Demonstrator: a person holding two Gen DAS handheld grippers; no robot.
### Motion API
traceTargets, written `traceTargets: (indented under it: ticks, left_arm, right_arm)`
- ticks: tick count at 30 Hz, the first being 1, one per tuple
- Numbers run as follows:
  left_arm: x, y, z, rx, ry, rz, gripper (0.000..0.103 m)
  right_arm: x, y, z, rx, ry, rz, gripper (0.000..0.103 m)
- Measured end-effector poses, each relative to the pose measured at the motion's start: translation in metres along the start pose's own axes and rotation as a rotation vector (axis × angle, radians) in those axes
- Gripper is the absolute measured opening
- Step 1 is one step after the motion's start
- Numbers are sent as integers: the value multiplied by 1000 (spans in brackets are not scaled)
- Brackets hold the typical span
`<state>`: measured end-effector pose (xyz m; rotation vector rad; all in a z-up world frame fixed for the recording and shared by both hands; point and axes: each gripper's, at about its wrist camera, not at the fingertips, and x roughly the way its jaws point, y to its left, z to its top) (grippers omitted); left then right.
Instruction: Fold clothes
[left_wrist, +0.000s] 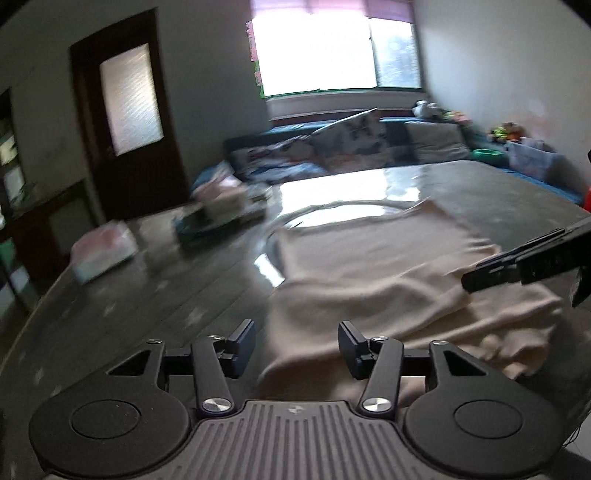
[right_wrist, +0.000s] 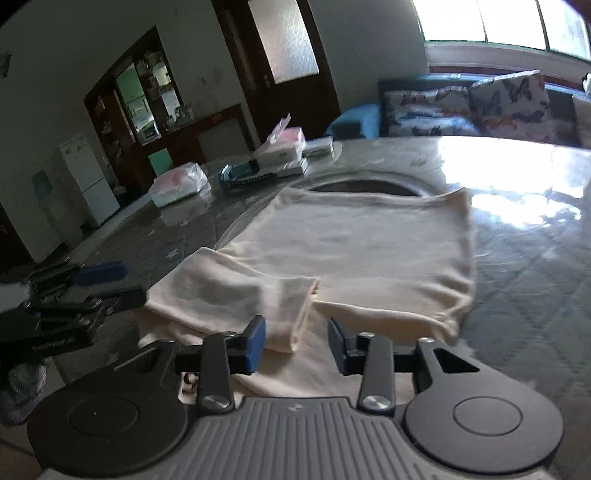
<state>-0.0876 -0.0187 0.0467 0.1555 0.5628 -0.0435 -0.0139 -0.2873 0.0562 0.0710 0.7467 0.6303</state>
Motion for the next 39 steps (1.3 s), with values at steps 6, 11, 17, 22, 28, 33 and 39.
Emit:
traceTargets:
  ticks: [6,11,17,22,28,33,39]
  left_arm:
    - [4,21,-21,-66,55,18,55]
    - [11,22,-28,-89,74,-8,55]
    - [17,19,-30,-97,70,-24,53]
    - [18,16,-30,-77,56,-17,43]
    - [14,8,-31,-27,31,-8,15]
    - [7,0,-32,19,2,-4,13]
    - [4,-2,-38,61,25,-5,13]
  right_arm:
    - [28,7,0,7,53,-20,30]
    - [25,15,4,-36,47,-50,6]
    - [8,31,19,-122,-14,-84,4]
    - [-24,57,40,-266,-120,-133,3]
    - [-61,67,56,-341,-218,-174,3]
    - [-71,50,37,-303,-201,-218,3]
    - [-44,14,-15,-186,-36,-234,3]
